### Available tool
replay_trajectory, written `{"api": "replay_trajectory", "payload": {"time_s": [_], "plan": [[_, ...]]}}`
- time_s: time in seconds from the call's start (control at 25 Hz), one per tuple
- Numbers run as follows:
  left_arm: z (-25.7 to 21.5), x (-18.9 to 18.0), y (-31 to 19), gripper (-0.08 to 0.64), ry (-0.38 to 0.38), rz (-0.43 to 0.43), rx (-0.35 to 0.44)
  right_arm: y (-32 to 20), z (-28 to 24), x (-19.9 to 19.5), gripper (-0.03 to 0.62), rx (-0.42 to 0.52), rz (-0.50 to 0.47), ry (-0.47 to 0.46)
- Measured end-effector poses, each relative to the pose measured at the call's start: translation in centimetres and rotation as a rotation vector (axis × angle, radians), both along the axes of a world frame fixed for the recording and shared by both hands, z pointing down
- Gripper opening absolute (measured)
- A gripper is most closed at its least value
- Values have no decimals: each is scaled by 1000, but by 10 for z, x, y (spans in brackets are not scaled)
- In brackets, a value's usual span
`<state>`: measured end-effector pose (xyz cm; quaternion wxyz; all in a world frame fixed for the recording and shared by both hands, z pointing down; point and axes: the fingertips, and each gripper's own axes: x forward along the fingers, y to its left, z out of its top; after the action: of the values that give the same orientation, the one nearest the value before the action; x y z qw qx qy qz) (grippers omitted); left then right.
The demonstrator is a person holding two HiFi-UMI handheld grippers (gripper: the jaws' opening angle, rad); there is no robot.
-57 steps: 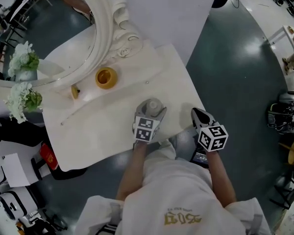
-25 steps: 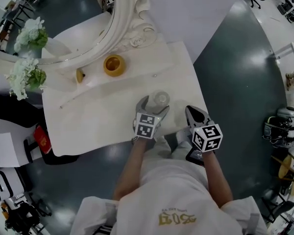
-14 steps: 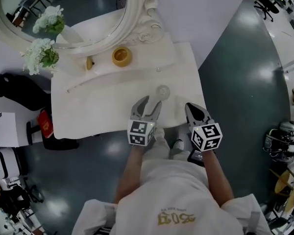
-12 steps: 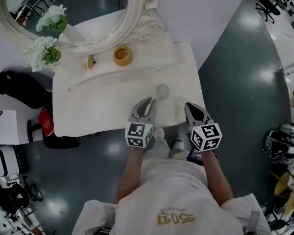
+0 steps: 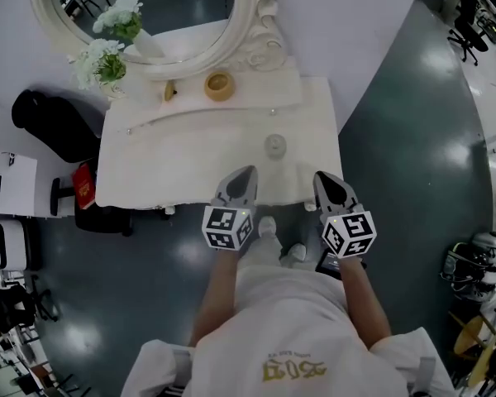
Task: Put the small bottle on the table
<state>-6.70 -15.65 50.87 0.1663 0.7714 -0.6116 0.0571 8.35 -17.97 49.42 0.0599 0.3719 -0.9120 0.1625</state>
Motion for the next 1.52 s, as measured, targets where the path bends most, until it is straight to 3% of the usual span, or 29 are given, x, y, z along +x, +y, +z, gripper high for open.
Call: {"api": "replay_trajectory", "payload": {"time_s": [1.04,1.52], "plan": [[10,22,30,17,0,-5,-47,26,2,6,11,0,-62,31],[8,22,30,17,28,2,-51,25,2,5,12,-41,-46,-25]]}}
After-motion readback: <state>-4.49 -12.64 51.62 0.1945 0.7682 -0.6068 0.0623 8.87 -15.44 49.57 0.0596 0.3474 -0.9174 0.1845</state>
